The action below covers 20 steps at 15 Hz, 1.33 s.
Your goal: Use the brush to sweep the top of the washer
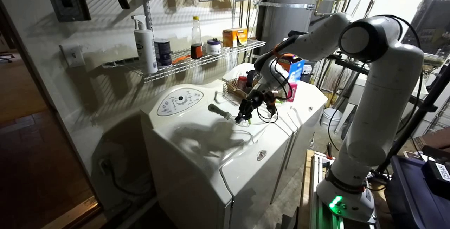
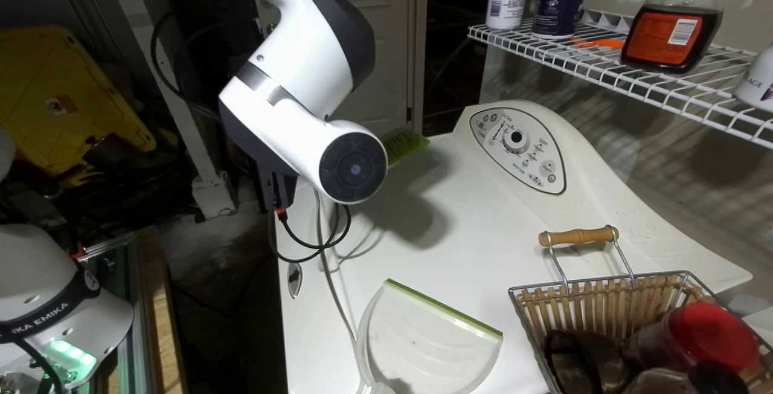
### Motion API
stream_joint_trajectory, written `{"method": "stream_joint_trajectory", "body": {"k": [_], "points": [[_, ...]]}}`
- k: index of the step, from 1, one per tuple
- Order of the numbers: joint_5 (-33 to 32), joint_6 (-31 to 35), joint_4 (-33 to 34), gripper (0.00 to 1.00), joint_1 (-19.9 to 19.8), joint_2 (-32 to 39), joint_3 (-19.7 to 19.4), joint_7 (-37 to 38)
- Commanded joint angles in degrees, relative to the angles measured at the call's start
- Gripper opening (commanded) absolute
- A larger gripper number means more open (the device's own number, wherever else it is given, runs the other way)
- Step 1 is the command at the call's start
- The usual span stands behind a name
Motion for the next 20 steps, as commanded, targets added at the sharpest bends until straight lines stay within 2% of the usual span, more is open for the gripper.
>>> {"method": "stream_joint_trajectory", "body": {"k": [1, 5, 13, 15, 17, 20], "points": [[3.9, -11.2, 6.3, 0.04, -3.7, 8.2, 0.5, 2.5], [8.4, -20.2, 8.7, 0.04, -5.8, 14.9, 1.7, 3.7], [15.9, -38.3, 10.2, 0.04, -5.1, 23.6, 6.6, 4.6], [18.6, -40.5, 10.4, 0.04, -4.3, 25.4, 7.8, 3.7], [20.2, -38.8, 10.7, 0.04, -2.5, 26.4, 8.4, 1.8], [19.2, -33.5, 11.1, 0.04, 0.8, 26.8, 8.3, -3.0]]}}
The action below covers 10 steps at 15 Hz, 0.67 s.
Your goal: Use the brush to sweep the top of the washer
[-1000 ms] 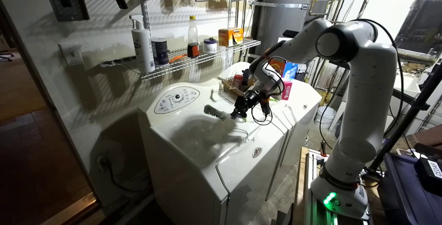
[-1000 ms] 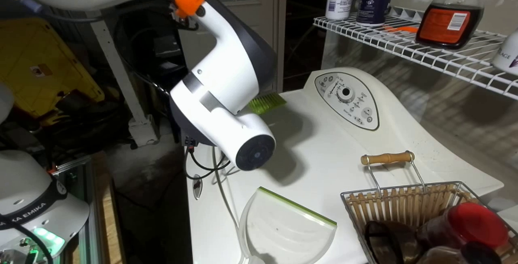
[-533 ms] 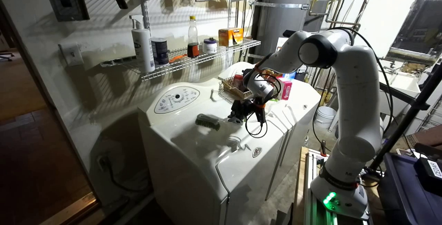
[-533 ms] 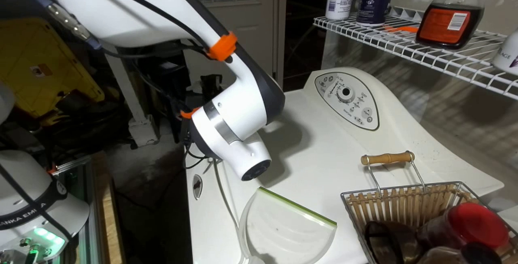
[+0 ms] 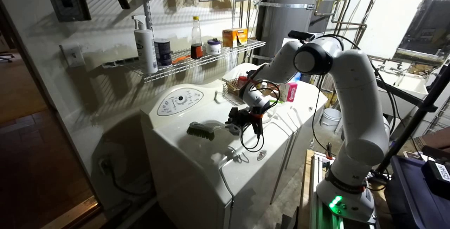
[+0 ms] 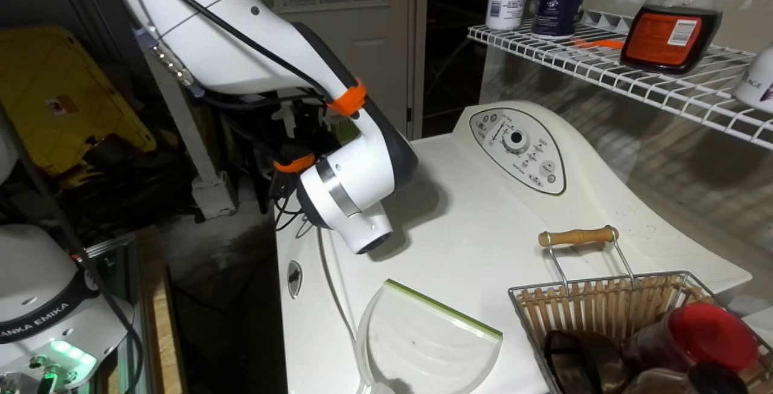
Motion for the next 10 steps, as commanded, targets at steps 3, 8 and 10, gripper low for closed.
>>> {"method": "stream_joint_trajectory", "body": {"k": [3, 8, 10], "points": [[1.5, 6.5, 2.2, 0.04, 4.8, 2.6, 0.4, -7.0], [5.9, 13.0, 2.2, 0.04, 6.3, 5.5, 0.8, -3.6], [4.0, 12.1, 1.1, 0.15, 5.9, 3.8, 0.4, -3.3]]}}
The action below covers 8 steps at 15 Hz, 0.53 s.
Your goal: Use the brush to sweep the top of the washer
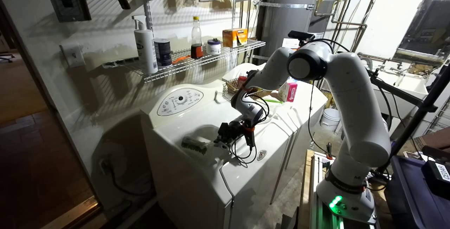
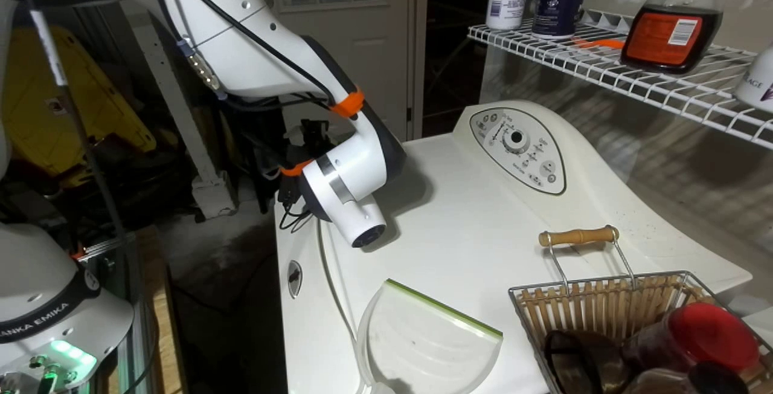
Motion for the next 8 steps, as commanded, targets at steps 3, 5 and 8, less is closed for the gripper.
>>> {"method": "stream_joint_trajectory", "body": {"k": [3, 5, 8], "points": [[1.0, 0.4, 0.2, 0.15, 0.2, 1.3, -0.3, 1.7], [1.2, 2.3, 0.6, 0.04, 0.8, 2.1, -0.6, 1.1], [2.7, 5.0, 1.3, 0.04, 0.5, 3.6, -1.0, 0.9]]}}
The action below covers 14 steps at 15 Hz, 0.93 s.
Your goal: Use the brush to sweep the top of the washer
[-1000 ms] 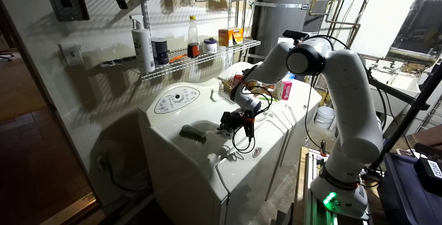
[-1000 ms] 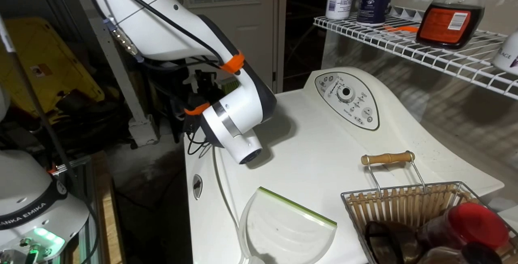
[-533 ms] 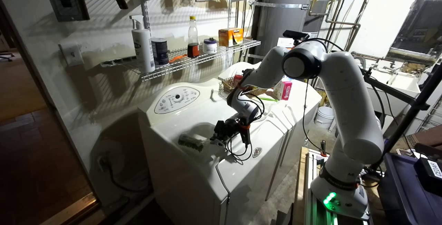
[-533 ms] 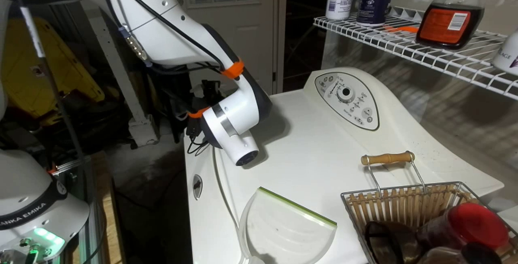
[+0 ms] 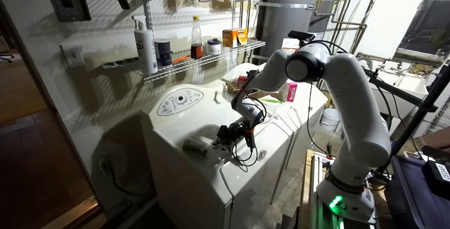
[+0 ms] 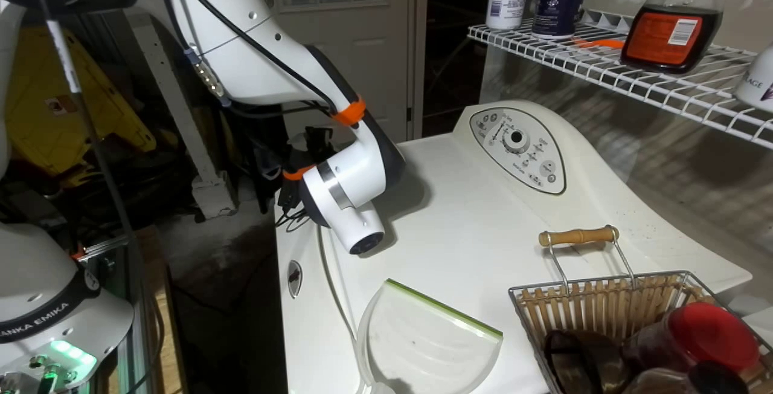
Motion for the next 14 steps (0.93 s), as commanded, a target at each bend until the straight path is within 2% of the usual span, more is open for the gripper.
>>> {"method": "stream_joint_trajectory", "body": {"k": [1, 14], "points": [[2.1, 3.9, 1.5, 0.04, 0.2, 2.6, -1.0, -1.5], [12.0, 12.1, 3.1, 0.04, -4.0, 4.2, -5.2, -3.5]]}}
